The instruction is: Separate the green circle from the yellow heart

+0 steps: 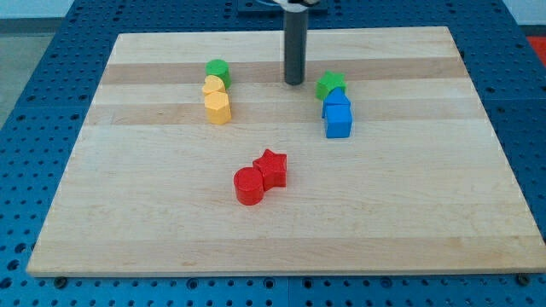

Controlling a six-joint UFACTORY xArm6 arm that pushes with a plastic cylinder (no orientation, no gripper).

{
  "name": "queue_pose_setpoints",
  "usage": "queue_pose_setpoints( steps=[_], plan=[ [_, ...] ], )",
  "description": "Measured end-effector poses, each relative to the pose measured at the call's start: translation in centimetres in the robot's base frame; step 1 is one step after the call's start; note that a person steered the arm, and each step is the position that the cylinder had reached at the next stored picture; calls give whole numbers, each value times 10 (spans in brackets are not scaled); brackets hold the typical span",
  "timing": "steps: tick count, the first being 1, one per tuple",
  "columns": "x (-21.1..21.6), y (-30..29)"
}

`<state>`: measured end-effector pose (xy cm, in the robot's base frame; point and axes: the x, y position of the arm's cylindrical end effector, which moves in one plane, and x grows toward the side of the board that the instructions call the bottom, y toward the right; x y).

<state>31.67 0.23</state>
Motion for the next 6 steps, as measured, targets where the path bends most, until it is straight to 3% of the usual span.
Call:
queue_pose_setpoints(
  steps=[6],
  plan=[
    [10, -194]
  ],
)
